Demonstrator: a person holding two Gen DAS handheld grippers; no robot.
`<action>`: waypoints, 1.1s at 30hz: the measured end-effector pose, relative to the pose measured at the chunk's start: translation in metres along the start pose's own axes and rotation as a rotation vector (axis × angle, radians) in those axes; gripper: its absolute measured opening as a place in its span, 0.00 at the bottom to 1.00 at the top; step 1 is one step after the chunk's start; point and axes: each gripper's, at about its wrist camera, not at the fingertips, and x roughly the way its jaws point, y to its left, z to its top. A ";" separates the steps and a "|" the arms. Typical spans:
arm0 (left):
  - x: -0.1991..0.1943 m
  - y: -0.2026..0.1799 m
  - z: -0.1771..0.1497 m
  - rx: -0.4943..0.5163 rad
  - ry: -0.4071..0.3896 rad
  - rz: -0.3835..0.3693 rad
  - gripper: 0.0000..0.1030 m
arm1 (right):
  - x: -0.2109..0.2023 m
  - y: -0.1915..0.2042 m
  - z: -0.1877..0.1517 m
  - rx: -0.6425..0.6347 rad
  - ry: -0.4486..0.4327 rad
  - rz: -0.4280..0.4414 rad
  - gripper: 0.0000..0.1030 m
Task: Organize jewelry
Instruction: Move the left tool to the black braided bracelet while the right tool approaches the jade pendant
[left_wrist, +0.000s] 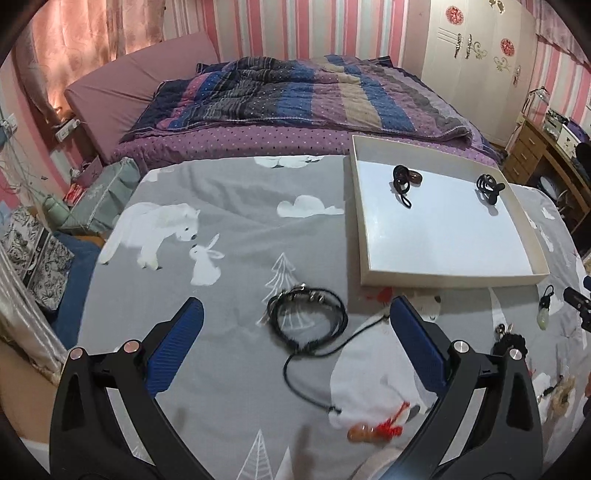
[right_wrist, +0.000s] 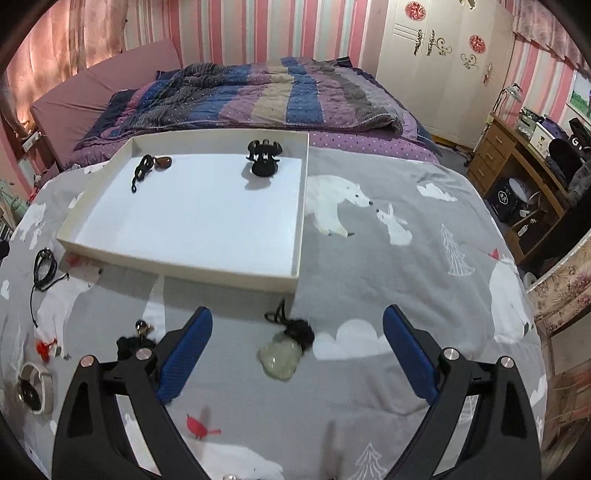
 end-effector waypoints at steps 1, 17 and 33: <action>0.003 0.000 -0.001 -0.002 0.002 -0.013 0.97 | 0.002 0.000 -0.001 -0.001 0.003 0.005 0.91; 0.048 0.003 -0.026 0.012 0.028 -0.042 0.84 | 0.039 -0.015 -0.022 0.096 0.019 0.043 0.84; 0.074 -0.021 -0.038 0.084 0.056 -0.010 0.67 | 0.064 -0.010 -0.030 0.079 0.031 0.028 0.56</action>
